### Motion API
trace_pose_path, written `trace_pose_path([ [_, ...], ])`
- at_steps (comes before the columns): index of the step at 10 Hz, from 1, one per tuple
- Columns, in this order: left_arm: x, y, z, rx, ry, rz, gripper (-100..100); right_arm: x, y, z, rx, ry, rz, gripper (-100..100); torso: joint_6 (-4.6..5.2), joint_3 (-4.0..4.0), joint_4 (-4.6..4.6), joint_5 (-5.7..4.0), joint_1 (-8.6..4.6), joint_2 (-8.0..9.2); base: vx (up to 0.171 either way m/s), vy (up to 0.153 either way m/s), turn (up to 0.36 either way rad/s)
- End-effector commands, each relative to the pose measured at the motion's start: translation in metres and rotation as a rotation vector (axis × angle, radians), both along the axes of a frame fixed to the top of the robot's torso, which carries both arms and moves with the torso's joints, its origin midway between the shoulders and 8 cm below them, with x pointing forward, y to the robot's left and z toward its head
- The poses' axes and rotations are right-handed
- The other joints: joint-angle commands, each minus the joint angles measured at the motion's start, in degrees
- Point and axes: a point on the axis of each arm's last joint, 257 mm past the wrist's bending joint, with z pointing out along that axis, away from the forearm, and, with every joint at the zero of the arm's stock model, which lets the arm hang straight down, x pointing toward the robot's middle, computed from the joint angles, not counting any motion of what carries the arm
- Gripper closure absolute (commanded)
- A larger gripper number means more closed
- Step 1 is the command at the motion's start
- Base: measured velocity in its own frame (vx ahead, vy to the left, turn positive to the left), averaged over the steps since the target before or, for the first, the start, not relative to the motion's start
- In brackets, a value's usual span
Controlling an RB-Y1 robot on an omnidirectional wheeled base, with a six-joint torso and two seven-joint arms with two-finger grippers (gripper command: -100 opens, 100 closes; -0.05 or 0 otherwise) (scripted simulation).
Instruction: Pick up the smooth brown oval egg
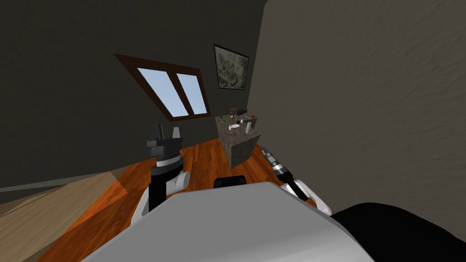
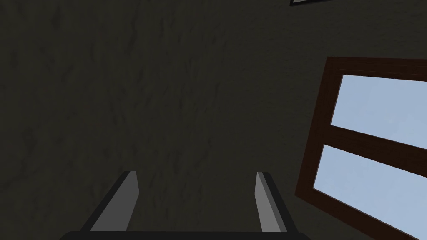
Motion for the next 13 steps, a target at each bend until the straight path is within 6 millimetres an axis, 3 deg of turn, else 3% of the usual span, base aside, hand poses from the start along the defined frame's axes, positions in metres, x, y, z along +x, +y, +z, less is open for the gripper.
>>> trace_pose_path([
  [1,0.0,0.0,0.0,0.0,0.0,0.0,0,-0.008,-0.015,-0.023,-0.06,0.063,0.002,-100,0.0,0.0,0.0,0.0,0.0,0.0,-0.032,0.061,0.073],
  [2,0.0,0.0,0.0,0.0,0.0,0.0,0,-0.015,-0.028,-0.04,-0.099,0.11,-0.003,-100,0.0,0.0,-0.01,0.0,0.03,0.0,-0.037,0.097,0.14],
  [5,0.0,0.0,0.0,0.0,0.0,0.0,0,-0.023,-0.046,-0.057,-0.166,0.168,0.006,-100,-0.01,-0.02,-0.01,0.02,0.1,-0.04,-0.016,0.075,0.066],
  [6,0.0,0.0,0.0,0.0,0.0,0.0,0,-0.032,-0.063,-0.072,-0.214,0.218,0.003,-100,0.01,-0.05,-0.02,0.02,0.09,-0.09,-0.009,0.088,0.097],
  [7,0.0,0.0,0.0,0.0,0.0,0.0,0,-0.031,-0.064,-0.072,-0.221,0.22,0.007,-100,-0.01,-0.05,-0.02,0.03,0.13,-0.09,-0.008,0.071,0.054],
  [9,0.0,0.0,0.0,0.0,0.0,0.0,0,-0.046,-0.096,-0.094,-0.313,0.306,0.003,-100,-0.02,-0.07,-0.03,0.03,0.12,-0.12,0.003,0.115,0.159],
  [10,0.0,0.0,0.0,0.0,0.0,0.0,0,-0.048,-0.102,-0.096,-0.333,0.319,0.007,-100,-0.02,-0.09,-0.03,0.06,0.3,-0.15,0.011,0.118,0.056],
  [11,0.0,0.0,0.0,0.0,0.0,0.0,0,-0.056,-0.121,-0.106,-0.382,0.365,0.002,-100,0.02,-0.09,-0.03,0.07,0.26,-0.15,0.027,0.113,0.127],
  [12,0.0,0.0,0.0,0.0,0.0,0.0,0,-0.056,-0.122,-0.105,-0.39,0.366,0.006,-100,-0.02,-0.12,-0.04,0.06,0.26,-0.2,0.041,0.084,0.07],
  [13,0.0,0.0,0.0,0.0,0.0,0.0,0,-0.062,-0.14,-0.112,-0.443,0.405,0.007,-100,0.01,-0.14,-0.05,0.05,0.15,-0.25,0.056,0.088,0.159],
])
